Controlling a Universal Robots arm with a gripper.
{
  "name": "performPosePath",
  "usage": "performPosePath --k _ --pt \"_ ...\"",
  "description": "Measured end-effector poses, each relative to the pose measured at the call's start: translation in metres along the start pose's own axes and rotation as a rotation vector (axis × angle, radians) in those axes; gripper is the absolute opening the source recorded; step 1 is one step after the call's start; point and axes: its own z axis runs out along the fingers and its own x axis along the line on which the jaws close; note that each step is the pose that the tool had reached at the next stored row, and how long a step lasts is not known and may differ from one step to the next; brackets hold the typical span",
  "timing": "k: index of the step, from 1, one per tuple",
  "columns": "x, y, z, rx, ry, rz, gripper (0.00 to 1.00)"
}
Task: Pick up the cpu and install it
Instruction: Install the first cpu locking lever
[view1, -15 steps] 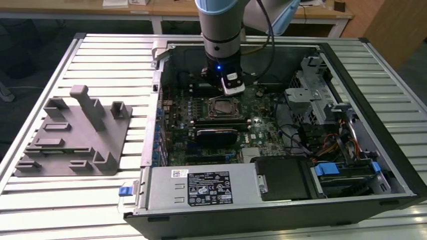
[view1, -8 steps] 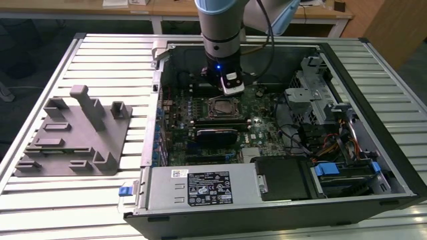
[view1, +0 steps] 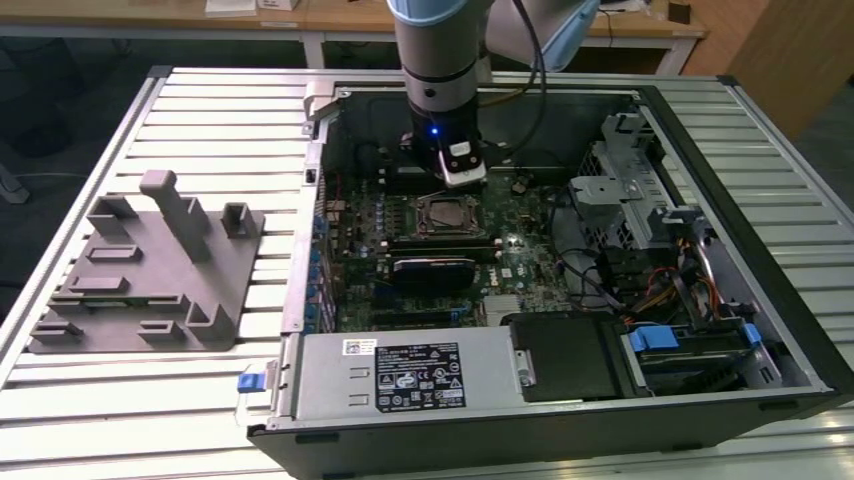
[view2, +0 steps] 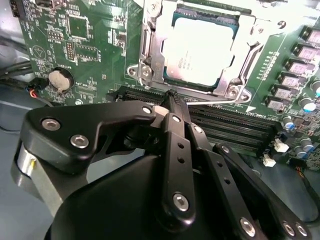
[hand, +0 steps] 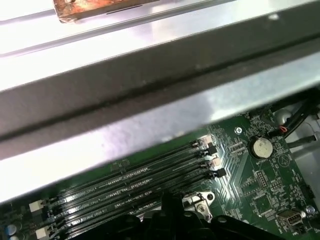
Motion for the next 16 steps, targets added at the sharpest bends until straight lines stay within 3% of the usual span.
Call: performPosePath --k 7,13,16 --pt "0.0023 0.0022 0.0007 -0.0007 -0.0008 -0.002 0.11" --pt "0.0027 0.0020 0.0029 -0.0037 0.0074 -0.040 0.11" --pt "0.0027 0.0020 0.0030 -0.0030 0.0073 -0.041 0.11"
